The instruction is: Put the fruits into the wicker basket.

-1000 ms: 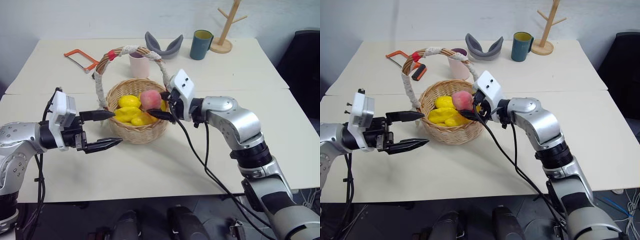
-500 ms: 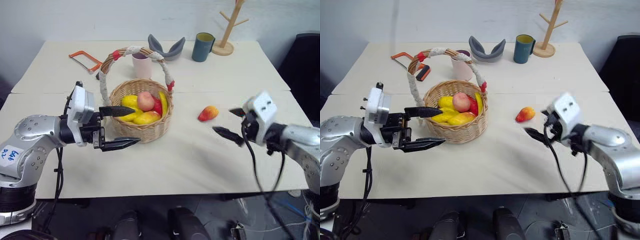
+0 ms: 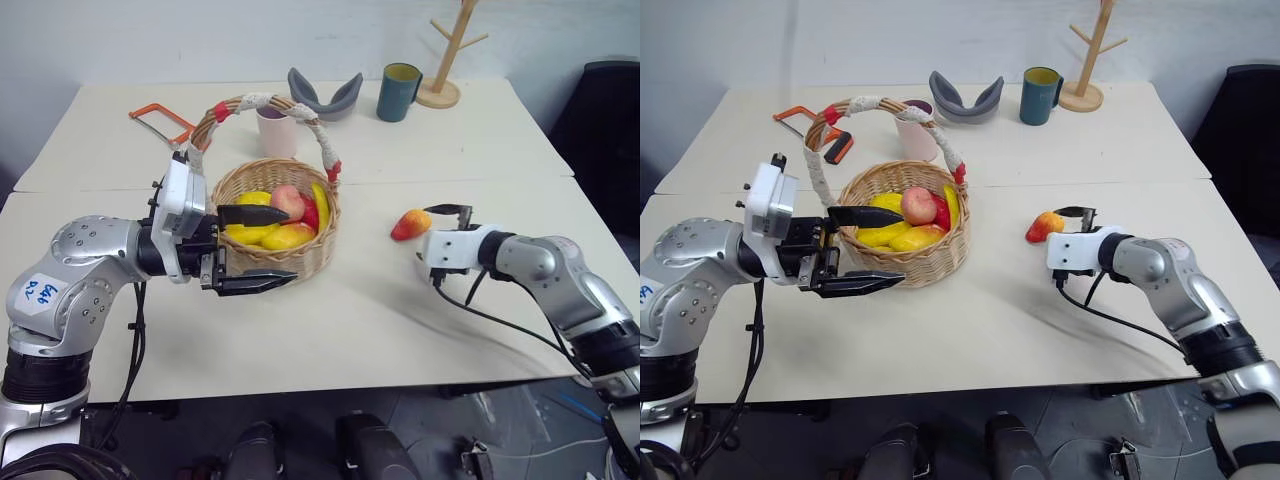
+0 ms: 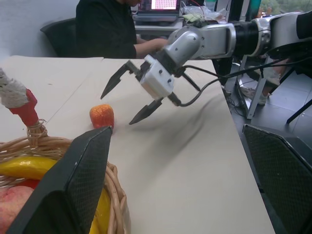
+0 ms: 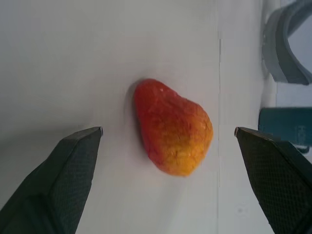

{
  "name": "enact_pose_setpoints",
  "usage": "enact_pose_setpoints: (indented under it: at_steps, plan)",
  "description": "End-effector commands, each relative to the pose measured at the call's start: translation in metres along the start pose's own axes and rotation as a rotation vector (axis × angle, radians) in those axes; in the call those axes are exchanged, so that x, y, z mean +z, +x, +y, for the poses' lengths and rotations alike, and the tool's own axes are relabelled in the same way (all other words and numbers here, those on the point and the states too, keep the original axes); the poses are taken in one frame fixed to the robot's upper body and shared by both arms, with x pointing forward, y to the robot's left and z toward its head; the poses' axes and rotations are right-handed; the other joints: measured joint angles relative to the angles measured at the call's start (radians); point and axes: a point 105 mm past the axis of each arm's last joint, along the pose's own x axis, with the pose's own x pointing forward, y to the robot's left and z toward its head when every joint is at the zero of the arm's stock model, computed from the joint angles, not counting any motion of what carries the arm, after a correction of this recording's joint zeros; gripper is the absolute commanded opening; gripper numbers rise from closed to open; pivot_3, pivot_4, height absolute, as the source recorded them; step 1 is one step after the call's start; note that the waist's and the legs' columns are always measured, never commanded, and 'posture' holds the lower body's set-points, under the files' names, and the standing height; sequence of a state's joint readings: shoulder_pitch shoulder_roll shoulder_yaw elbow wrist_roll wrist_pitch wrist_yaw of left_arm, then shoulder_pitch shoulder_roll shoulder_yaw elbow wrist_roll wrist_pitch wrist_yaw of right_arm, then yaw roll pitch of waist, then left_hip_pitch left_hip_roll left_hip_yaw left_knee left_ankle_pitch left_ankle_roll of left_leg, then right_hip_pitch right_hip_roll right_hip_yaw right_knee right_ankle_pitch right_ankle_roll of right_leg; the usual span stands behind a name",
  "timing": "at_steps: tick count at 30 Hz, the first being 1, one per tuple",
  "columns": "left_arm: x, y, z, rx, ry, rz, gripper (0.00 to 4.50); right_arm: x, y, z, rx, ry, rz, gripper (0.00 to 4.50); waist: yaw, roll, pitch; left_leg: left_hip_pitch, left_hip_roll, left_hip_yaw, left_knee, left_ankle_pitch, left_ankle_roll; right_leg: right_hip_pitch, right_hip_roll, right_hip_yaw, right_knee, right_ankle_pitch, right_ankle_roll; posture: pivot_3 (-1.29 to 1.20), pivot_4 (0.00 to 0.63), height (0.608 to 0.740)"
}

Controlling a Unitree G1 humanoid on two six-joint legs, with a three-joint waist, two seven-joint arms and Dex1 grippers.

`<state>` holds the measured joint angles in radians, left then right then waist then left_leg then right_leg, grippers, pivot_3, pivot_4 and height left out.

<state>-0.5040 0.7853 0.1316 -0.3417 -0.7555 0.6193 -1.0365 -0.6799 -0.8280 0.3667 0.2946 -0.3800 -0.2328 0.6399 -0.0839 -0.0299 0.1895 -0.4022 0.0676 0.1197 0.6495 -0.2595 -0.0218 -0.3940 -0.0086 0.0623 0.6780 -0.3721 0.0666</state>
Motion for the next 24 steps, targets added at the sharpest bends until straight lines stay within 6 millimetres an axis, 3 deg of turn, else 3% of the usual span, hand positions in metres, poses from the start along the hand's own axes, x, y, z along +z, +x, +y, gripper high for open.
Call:
enact_pose_setpoints:
  at_steps: [1,6,7,9,15,20,22,24]
  plan:
    - [0.011,-0.001,-0.003,0.011,0.057,-0.015,4.5,-0.01,0.011,-0.003,0.011,-0.077,0.025,4.48,0.0,0.0,0.0,0.0,0.0,0.0,0.0,0.0,0.0,0.0,0.0,0.0,0.0,0.0,0.0,0.0,0.15,0.74]
    - [0.012,-0.004,-0.005,0.035,0.056,-0.013,4.5,-0.023,0.024,-0.005,0.016,-0.116,0.061,4.48,-0.002,0.0,0.0,0.002,0.0,0.0,0.002,0.0,0.0,0.002,0.0,0.0,0.002,0.0,0.0,0.0,0.15,0.74]
    - [0.012,-0.004,-0.005,0.038,0.057,-0.012,4.5,-0.026,0.026,-0.005,0.019,-0.118,0.07,4.31,-0.003,0.0,0.0,0.002,0.0,0.0,0.002,0.0,0.0,0.002,0.0,0.0,0.002,0.0,0.0,0.0,0.15,0.74]
    - [0.013,-0.004,-0.006,0.042,0.058,-0.011,4.5,-0.029,0.028,-0.003,0.026,-0.118,0.08,3.91,-0.003,0.0,0.0,0.003,0.0,0.0,0.002,0.0,0.0,0.003,0.0,0.0,0.003,0.0,0.0,0.0,0.15,0.74]
    - [0.015,-0.006,-0.005,0.06,0.057,-0.014,4.5,-0.026,0.031,0.0,0.032,-0.082,0.042,1.97,-0.002,0.0,0.0,0.006,0.0,0.0,0.002,0.0,0.0,0.005,-0.001,0.0,0.004,0.0,0.0,0.0,0.15,0.74]
    - [0.012,-0.022,0.006,0.147,-0.005,-0.018,4.5,0.003,0.019,-0.021,-0.041,0.122,-0.112,1.83,0.0,0.0,0.0,0.007,0.0,-0.001,0.001,0.0,0.0,0.006,0.0,0.0,0.004,0.0,0.0,0.0,0.15,0.74]
    - [0.008,-0.035,0.01,0.191,-0.033,-0.008,4.5,0.029,0.007,-0.034,-0.056,0.278,-0.234,1.83,-0.003,0.0,0.0,0.006,0.0,0.0,0.0,0.0,0.0,0.005,0.0,0.0,0.004,0.0,0.0,0.0,0.15,0.74]
    - [0.005,-0.049,0.011,0.237,-0.061,0.007,4.5,0.068,-0.009,-0.045,-0.032,0.469,-0.407,1.83,-0.008,0.001,0.0,0.006,0.001,0.0,-0.001,0.0,0.0,0.003,0.0,0.0,0.005,0.0,0.0,0.0,0.15,0.74]
